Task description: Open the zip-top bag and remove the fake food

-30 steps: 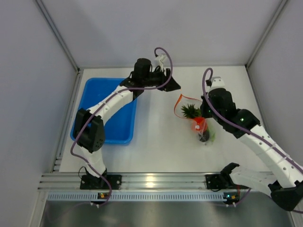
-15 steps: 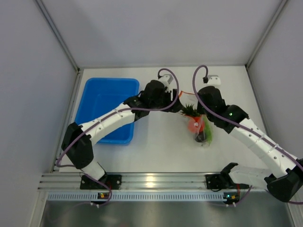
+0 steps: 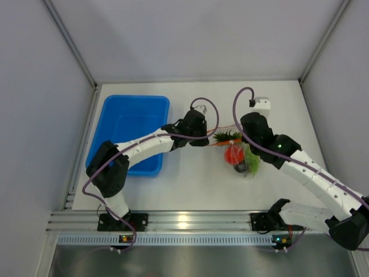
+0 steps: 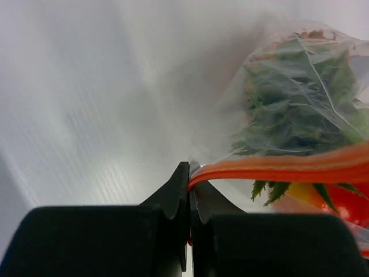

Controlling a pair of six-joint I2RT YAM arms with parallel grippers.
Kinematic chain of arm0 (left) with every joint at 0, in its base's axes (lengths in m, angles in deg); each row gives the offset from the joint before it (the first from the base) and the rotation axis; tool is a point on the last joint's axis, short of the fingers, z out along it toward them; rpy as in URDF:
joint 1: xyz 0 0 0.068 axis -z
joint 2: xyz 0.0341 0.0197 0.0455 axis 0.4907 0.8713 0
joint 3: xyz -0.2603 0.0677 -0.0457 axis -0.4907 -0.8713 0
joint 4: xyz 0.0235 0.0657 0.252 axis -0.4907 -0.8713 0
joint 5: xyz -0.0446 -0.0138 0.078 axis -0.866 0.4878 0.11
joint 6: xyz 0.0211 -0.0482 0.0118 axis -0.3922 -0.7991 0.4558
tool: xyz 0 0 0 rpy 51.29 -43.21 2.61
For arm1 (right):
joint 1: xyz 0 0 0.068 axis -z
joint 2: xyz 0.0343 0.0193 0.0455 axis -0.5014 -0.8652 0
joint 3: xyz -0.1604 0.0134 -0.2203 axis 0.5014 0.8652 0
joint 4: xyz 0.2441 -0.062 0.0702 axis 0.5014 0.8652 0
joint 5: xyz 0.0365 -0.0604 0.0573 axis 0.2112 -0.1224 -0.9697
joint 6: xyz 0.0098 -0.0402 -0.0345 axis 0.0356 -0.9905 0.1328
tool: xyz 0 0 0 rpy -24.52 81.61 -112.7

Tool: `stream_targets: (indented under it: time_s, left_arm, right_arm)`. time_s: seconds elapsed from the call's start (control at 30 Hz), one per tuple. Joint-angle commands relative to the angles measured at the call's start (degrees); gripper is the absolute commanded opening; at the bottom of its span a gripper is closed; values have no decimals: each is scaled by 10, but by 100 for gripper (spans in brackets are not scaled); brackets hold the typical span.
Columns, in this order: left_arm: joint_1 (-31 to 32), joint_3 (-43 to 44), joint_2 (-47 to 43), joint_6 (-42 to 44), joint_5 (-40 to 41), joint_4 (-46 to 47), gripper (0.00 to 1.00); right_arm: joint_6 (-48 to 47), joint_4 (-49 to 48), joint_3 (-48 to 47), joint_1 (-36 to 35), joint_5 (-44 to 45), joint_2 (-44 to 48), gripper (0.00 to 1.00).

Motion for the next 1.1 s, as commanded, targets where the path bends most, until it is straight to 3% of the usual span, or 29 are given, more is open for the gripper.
stream_targets:
  time_s: [0.0, 0.13, 0.2, 0.27, 0.37, 0.43, 0.5, 0.57, 0.7, 0.8, 1.07]
  left_arm:
    - [-28, -34, -29, 8, 59, -31, 0]
    - [-40, -56, -49, 9, 48, -30, 0]
    - [-40, -44, -61, 17, -22, -28, 2]
    - [-36, -23, -77, 21, -52, -28, 9]
    - [-26, -9, -114, 27, -60, -29, 36]
    - [-22, 0, -131, 32, -60, -28, 45]
    - [-14, 8, -155, 34, -54, -29, 47]
    - [2, 24, -166, 46, -22, -34, 41]
    - [46, 57, -163, 82, -8, -34, 40]
    - [84, 93, -137, 139, 9, -32, 51]
    - [90, 71, -88, 271, -39, 56, 59]
  right_arm:
    - [-21, 7, 4, -5, 73, 20, 0]
    - [-21, 3, 4, -6, 51, 16, 0]
    - [-38, -39, 12, -7, -32, 17, 0]
    - [-45, -71, 23, -7, -114, 21, 0]
    - [-29, -79, 20, -9, -131, 13, 0]
    - [-27, -82, 18, -9, -132, 8, 0]
    - [-19, -82, 18, -8, -130, 7, 0]
    - [-8, -83, 19, -8, -117, 7, 0]
    - [1, -89, 18, -8, -122, 10, 0]
    - [6, -93, 19, -8, -129, 21, 0]
    - [15, -117, 45, -8, -166, 79, 0]
